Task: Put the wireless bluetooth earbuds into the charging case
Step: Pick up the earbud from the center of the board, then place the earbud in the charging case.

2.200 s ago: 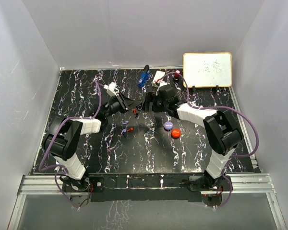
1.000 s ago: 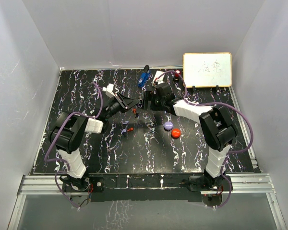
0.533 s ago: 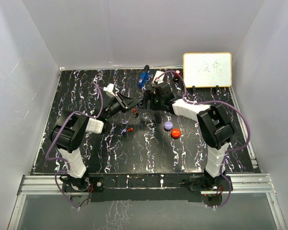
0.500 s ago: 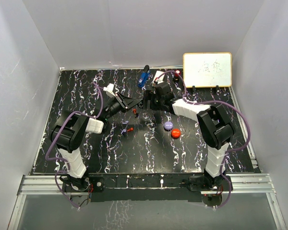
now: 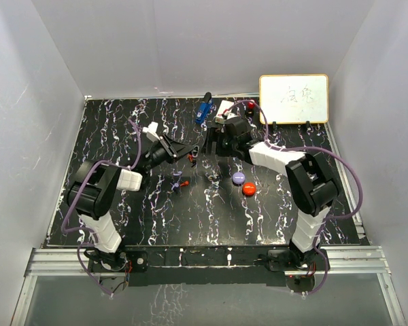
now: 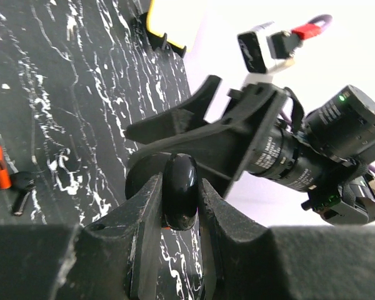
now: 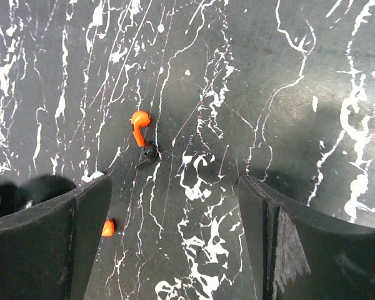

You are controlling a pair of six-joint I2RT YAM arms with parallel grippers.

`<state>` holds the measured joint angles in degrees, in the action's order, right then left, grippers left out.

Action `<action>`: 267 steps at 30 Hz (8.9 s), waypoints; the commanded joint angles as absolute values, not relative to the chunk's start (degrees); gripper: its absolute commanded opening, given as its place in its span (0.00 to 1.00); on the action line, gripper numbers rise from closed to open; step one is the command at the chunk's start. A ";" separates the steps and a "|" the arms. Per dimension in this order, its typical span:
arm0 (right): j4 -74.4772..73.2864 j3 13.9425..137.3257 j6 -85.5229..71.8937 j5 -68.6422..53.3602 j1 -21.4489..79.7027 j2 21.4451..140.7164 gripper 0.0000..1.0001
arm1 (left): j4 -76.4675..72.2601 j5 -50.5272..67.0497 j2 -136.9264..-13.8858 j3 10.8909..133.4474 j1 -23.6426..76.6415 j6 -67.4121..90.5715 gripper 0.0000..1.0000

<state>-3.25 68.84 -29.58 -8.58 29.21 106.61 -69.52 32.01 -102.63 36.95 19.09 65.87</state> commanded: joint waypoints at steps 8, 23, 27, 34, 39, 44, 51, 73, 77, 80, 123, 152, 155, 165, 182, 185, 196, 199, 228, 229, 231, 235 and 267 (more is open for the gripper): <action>-1.41 66.95 -20.60 -12.66 28.71 101.64 0.75 | -64.02 36.31 -95.92 35.44 9.45 67.00 0.00; -3.69 74.89 -19.58 -6.73 34.93 113.21 0.58 | -66.31 38.72 -91.63 28.61 4.38 70.74 0.00; -3.69 76.11 -19.43 -5.85 35.32 114.83 0.55 | -66.87 39.28 -91.82 28.05 3.97 71.05 0.00; -5.05 78.55 -18.74 -4.28 36.59 117.42 0.50 | -68.46 40.09 -92.69 27.24 3.02 71.89 0.00; -5.90 79.78 -18.31 -2.36 37.67 118.59 0.49 | -68.68 40.55 -93.31 27.24 2.56 72.11 0.00; -7.26 81.05 -18.02 -0.37 38.51 119.82 0.47 | -70.67 40.97 -93.95 26.99 2.15 72.57 0.00; -9.27 82.00 -17.04 3.37 39.81 121.08 0.42 | -72.09 41.35 -94.60 26.32 1.61 73.27 0.00; -11.63 82.83 -16.22 7.36 42.44 123.02 0.27 | -75.59 42.21 -96.36 25.17 0.58 74.88 0.00; -12.34 83.06 -16.26 7.99 42.65 123.15 0.25 | -75.67 42.35 -96.35 25.10 0.36 74.87 0.00; -12.65 82.98 -16.35 8.39 42.75 123.05 0.21 | -75.74 42.30 -96.46 24.96 0.43 74.88 0.00; 61.48 43.00 18.60 3.09 42.32 94.62 0.00 | -59.37 49.90 -105.54 44.06 9.55 81.34 0.00; 80.14 41.82 44.62 -13.66 40.97 105.02 0.00 | -45.30 55.18 -106.00 51.60 11.07 75.72 0.00; 80.34 41.75 44.63 -14.33 40.69 105.25 0.00 | -45.60 55.36 -106.03 51.40 11.05 75.74 0.00; 79.90 41.90 46.14 -16.52 40.55 106.55 0.00 | -46.16 55.80 -105.91 51.28 11.20 76.20 0.00; 79.32 42.36 47.64 -17.01 40.52 108.76 0.00 | -46.54 55.90 -105.39 51.07 11.42 76.68 0.00; 79.35 42.29 47.64 -16.96 40.43 108.99 0.00 | -46.63 55.90 -105.31 51.08 11.38 76.79 0.00; 78.71 42.01 48.49 -16.89 40.32 109.37 0.00 | -46.91 55.90 -105.34 51.08 11.41 77.08 0.00; 78.51 42.01 48.82 -16.82 40.34 109.54 0.00 | -46.98 55.90 -105.31 51.15 11.40 77.26 0.00; 75.87 41.06 52.41 -17.09 40.34 109.30 0.00 | -48.08 55.81 -106.45 52.53 11.37 78.81 0.00; 75.83 40.97 52.45 -17.20 40.28 109.13 0.00 | -48.21 55.81 -106.67 52.66 11.37 79.02 0.00; 75.76 40.81 52.55 -17.18 40.28 109.05 0.00 | -48.51 55.77 -106.96 53.02 11.37 79.23 0.00; 75.89 40.53 52.41 -16.99 40.37 108.97 0.00 | -49.21 55.65 -107.54 53.50 11.36 79.89 0.00; 79.30 40.12 45.53 -14.50 40.42 106.96 0.34 | -51.20 55.55 -109.15 53.75 11.41 80.96 0.00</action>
<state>75.44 40.66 47.40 -14.85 40.45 109.45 -49.71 54.46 -109.25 51.77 11.38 79.79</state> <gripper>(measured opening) 0.331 0.239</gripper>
